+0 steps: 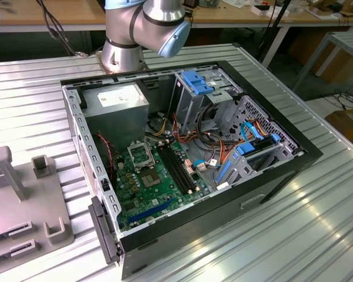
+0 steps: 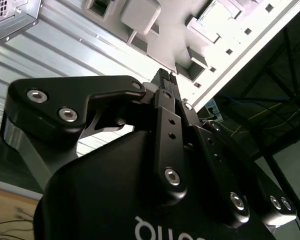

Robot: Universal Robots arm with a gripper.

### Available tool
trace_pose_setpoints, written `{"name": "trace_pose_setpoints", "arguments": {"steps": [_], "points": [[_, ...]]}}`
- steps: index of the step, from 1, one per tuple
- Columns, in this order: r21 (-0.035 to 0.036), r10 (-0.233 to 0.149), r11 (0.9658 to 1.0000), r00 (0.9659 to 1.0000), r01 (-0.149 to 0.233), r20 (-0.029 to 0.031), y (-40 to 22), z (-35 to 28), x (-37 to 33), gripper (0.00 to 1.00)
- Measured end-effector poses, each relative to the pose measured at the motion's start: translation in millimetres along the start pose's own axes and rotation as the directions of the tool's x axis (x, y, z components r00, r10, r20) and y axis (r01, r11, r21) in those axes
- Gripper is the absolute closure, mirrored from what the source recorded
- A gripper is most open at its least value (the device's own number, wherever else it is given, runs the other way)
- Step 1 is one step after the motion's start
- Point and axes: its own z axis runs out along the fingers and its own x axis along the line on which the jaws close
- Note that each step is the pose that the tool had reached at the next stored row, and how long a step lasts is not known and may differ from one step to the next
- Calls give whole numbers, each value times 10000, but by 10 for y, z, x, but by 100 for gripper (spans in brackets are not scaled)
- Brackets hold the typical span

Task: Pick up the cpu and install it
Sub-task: 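Reach for the cpu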

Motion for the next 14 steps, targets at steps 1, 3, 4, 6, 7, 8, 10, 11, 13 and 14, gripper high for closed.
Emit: {"name": "trace_pose_setpoints", "arguments": {"steps": [1,3,4,6,7,8,10,11,13,14], "points": [[0,1,10000,10000,-1,-1,-2,2,31,89],[0,0,10000,10000,0,0,-30,15,194,89],[0,1,10000,10000,-1,0,-38,19,236,89],[0,0,10000,10000,0,-1,-46,29,337,89],[-1,0,10000,10000,0,-1,-48,33,377,89],[0,0,10000,10000,0,-2,-54,40,452,89],[-1,1,10000,10000,-1,-4,-62,49,532,89],[0,1,10000,10000,-1,-9,-65,51,558,89],[0,1,10000,10000,-1,-15,-66,53,578,89],[-1,0,10000,10000,0,-15,-66,53,578,89]]}}
